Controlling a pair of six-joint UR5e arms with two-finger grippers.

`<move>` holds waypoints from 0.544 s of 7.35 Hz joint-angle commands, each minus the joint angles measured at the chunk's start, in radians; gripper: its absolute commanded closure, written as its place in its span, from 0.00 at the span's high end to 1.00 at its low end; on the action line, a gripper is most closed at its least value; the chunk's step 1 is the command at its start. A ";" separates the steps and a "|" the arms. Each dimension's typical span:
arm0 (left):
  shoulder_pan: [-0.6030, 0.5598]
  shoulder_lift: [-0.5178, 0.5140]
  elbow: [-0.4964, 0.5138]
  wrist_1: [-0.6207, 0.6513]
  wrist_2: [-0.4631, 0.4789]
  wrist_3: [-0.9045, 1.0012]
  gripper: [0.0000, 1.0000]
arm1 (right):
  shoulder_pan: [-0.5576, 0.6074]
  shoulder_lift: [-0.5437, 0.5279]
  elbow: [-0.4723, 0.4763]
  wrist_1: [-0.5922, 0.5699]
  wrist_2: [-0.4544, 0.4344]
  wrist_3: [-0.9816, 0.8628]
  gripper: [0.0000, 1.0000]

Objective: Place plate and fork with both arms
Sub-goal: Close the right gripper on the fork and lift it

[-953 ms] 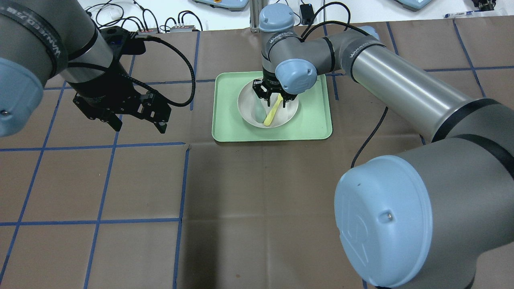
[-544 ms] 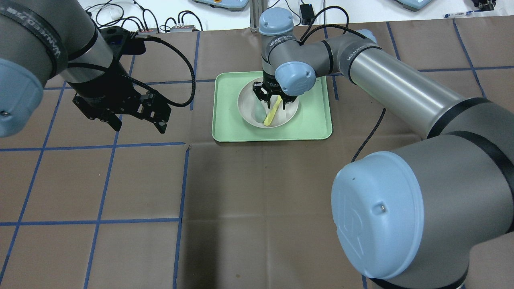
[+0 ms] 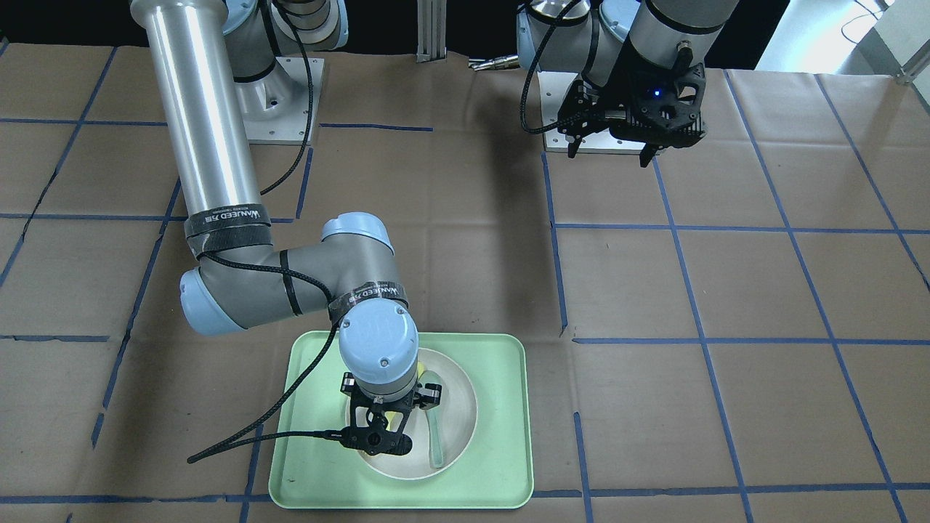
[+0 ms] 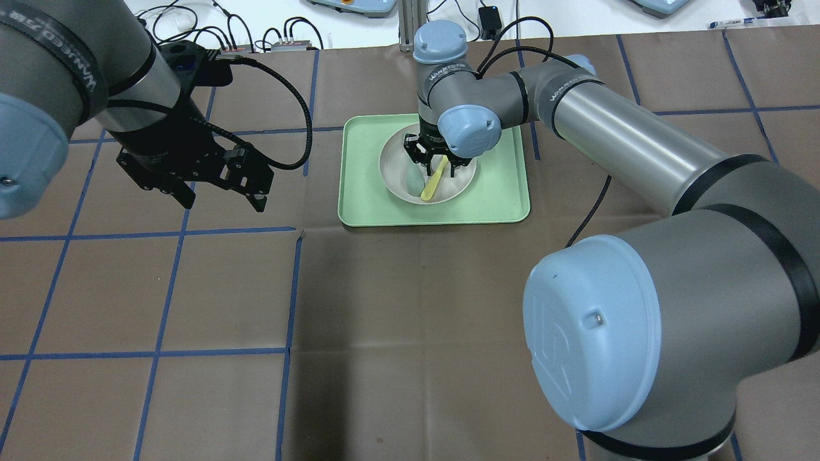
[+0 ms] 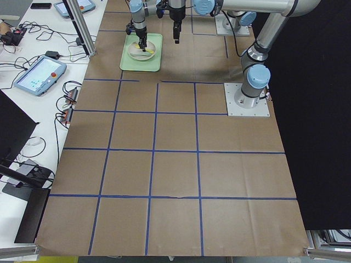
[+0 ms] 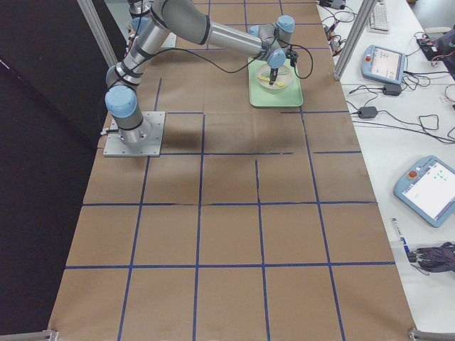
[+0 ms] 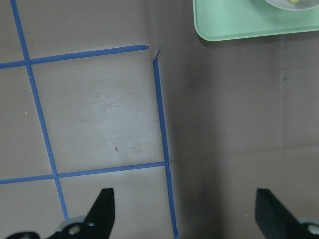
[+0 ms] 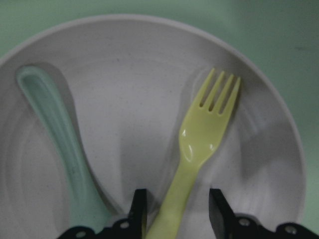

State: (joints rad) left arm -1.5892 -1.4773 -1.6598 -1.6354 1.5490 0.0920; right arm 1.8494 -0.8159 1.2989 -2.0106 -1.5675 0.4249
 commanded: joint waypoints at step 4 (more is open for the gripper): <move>0.001 -0.003 0.000 0.003 -0.001 0.000 1.00 | -0.001 0.004 -0.004 0.000 -0.003 0.000 0.25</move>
State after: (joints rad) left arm -1.5890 -1.4795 -1.6598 -1.6329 1.5480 0.0920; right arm 1.8486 -0.8093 1.2972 -2.0110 -1.5701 0.4243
